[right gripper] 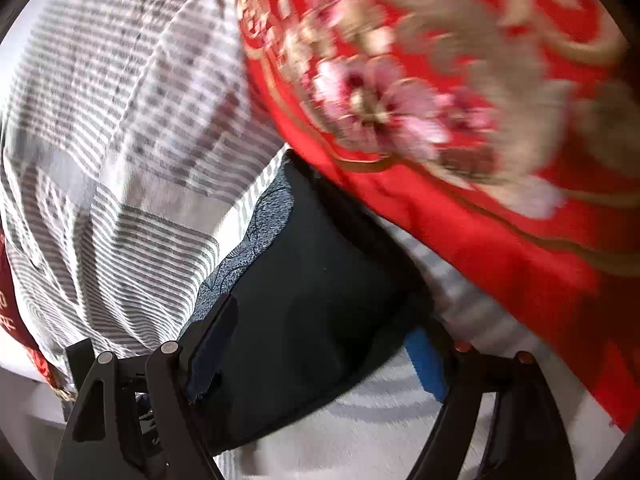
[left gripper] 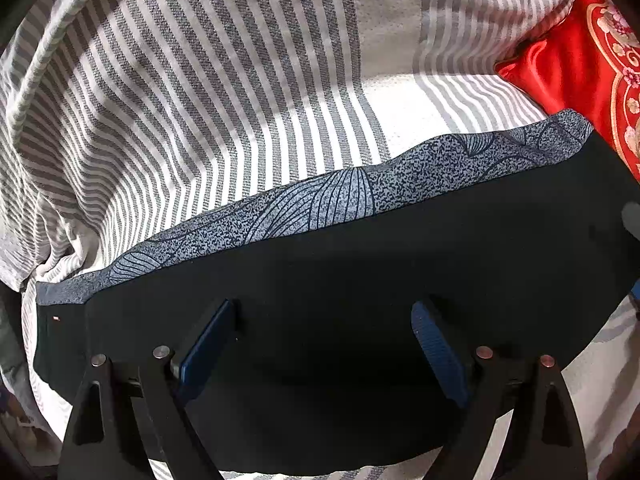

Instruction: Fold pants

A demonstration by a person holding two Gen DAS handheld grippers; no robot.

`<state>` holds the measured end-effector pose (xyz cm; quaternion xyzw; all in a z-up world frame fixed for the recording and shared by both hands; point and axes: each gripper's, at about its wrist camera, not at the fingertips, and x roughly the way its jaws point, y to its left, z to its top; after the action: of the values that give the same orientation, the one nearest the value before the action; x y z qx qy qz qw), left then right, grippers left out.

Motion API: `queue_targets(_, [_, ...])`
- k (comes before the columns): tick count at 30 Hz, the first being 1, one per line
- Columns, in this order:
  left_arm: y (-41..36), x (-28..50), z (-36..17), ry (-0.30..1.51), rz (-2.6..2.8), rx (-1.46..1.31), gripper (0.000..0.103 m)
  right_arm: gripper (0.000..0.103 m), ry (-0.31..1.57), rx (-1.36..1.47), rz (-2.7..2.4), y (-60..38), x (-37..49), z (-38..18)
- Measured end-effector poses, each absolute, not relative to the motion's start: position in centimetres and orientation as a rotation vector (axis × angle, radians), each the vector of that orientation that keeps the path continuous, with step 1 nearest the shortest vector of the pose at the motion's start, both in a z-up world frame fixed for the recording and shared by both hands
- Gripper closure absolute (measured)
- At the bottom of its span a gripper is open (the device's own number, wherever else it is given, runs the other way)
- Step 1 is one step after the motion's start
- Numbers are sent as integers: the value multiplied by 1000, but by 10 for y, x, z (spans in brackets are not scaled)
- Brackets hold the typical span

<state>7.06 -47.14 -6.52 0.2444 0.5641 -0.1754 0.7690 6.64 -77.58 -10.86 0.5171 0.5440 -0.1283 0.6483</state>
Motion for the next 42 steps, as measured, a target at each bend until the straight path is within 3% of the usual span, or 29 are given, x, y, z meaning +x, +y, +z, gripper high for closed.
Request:
queue_targets(2, [-471, 70, -67, 1220, -376, 527, 12, 21, 1260, 1151, -316, -773, 73, -110])
queue_targets(3, [-471, 69, -68, 1217, -374, 524, 12, 32, 1295, 1117, -334, -772, 76, -109])
queue_targets(5, [-470, 68, -67, 1211, -372, 519, 12, 90, 1359, 1096, -334, -771, 83, -113])
queue_targets(21, [-451, 71, -68, 1219, -422, 428, 12, 90, 1150, 1471, -147, -776, 100, -61])
queue_targets(29, [-405, 78, -62, 1273, -398, 324, 12, 90, 1115, 1456, 8, -737, 136, -21])
queue_targets(42, [-271, 108, -45, 1265, -306, 193, 12, 90, 1213, 1328, 239, -604, 191, 11])
